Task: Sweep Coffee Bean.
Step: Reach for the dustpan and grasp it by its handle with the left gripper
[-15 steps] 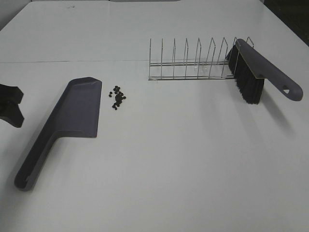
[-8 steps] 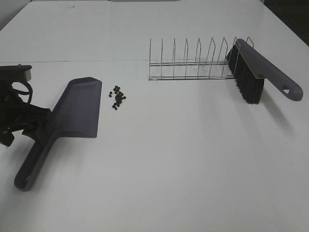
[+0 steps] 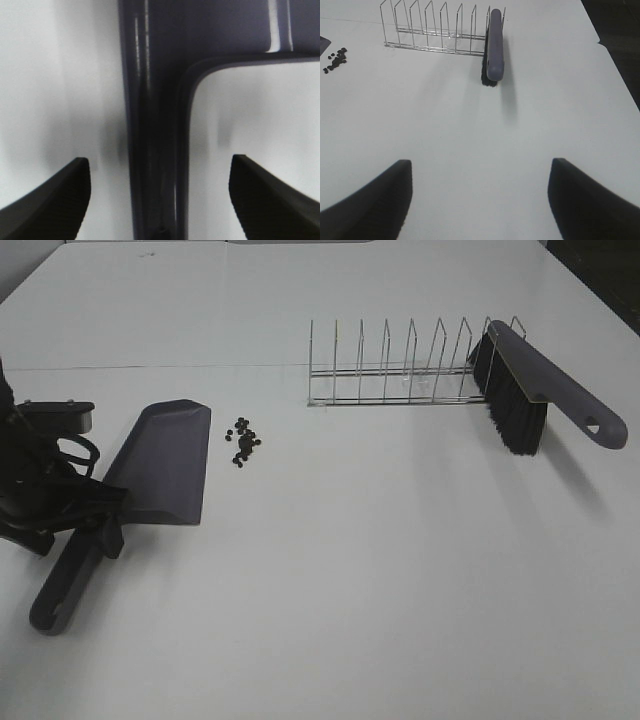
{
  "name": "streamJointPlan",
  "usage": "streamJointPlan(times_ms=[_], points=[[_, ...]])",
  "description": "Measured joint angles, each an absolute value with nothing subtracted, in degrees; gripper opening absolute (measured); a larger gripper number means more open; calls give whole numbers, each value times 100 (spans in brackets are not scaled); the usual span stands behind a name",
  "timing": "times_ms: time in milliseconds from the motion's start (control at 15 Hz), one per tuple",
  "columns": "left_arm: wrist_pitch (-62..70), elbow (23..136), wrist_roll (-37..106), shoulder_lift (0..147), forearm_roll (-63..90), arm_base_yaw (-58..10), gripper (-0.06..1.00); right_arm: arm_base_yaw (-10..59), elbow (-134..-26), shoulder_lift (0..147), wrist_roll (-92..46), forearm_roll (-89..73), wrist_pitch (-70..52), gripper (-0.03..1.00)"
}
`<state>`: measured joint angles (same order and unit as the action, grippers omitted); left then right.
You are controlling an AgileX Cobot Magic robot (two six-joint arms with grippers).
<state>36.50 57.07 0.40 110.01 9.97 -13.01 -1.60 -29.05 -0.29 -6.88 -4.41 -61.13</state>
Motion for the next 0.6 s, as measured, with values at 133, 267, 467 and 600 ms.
streamJointPlan(times_ms=[133,267,467,600], points=[[3615,5787,0,11133,997,-1421,70,-160,-2905,-29,-688,-441,-6113,63],[3615,5913,-132,11287,957,-1421,70,-160,-2905,-29,-688,-441,-6113,63],[3638,6125,-178,11522,877,-1421,69,-160,-2905,-29,-688,-441,-6113,63],[3822,6297,-195,11654,825,-1421,67,-160,-2905,-29,-688,-441,-6113,63]])
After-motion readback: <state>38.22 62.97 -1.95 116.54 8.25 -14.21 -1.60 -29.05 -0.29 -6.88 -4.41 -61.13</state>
